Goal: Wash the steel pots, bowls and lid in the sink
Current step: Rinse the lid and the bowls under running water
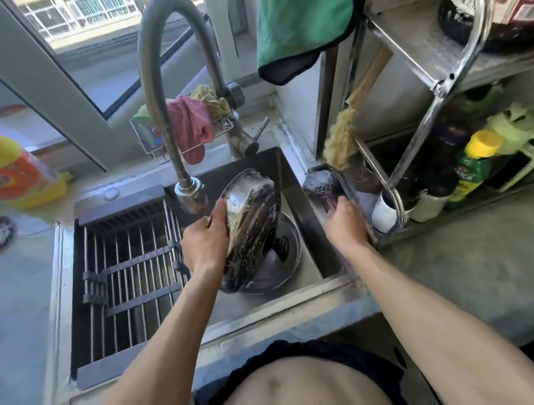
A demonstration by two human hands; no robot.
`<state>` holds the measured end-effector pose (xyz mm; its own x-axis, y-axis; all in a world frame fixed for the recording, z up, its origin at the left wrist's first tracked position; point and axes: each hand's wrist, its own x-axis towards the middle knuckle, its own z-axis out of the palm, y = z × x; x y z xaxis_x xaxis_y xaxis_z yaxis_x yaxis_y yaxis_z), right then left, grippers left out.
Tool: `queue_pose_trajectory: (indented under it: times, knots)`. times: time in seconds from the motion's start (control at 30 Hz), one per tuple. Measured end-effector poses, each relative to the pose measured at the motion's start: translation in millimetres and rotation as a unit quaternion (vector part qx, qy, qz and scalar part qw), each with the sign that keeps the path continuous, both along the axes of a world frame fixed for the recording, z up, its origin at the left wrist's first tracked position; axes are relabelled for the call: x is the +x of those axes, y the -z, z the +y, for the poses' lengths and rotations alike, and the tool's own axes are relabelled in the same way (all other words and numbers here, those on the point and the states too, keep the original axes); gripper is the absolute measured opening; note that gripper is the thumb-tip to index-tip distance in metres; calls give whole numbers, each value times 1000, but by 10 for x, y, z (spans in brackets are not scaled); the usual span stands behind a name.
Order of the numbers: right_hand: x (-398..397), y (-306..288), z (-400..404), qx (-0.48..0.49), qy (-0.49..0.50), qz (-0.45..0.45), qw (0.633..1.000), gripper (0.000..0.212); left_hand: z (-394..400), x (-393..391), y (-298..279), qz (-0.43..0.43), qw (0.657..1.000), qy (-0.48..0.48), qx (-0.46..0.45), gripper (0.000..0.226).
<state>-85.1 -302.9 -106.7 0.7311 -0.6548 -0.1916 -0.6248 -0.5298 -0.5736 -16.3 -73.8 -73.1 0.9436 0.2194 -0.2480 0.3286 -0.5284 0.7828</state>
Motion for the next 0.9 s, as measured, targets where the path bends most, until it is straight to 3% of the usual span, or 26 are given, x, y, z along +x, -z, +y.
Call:
queue_pose_trajectory:
  times: [0.13, 0.3, 0.37, 0.47, 0.53, 0.6, 0.67, 0.77, 0.83, 0.9]
  knots:
    - [-103, 39, 88, 19, 22, -71, 997, 49, -25, -22, 44, 17, 1000, -8, -24, 77]
    - [-236, 27, 259, 15, -4, -141, 990, 20, -33, -88, 71, 23, 997, -29, -69, 64]
    - [-144, -27, 303, 73, -16, -135, 988, 16, -60, -141, 38, 7, 998, 3, -65, 57]
    - [95, -166, 358, 230, 8, -90, 969, 37, -103, -192, 3, -41, 995, 83, -24, 50]
    - [225, -269, 364, 371, 59, -42, 926, 62, -97, -192, 16, -108, 982, 145, 45, 52]
    - [274, -323, 336, 447, 79, 16, 891, 77, -78, -206, 64, -172, 958, 199, 110, 50]
    - [265, -298, 323, 480, 78, 65, 871, 65, -20, -224, 136, -236, 926, 255, 148, 44]
    - [227, -217, 356, 524, 94, 81, 843, 25, 140, -226, 258, -321, 862, 346, 183, 42]
    - [214, -154, 401, 544, 107, 61, 830, 22, 288, -215, 327, -299, 871, 352, 167, 43]
    - [186, -101, 449, 551, 119, 30, 826, 25, 380, -258, 316, -194, 930, 291, 117, 44]
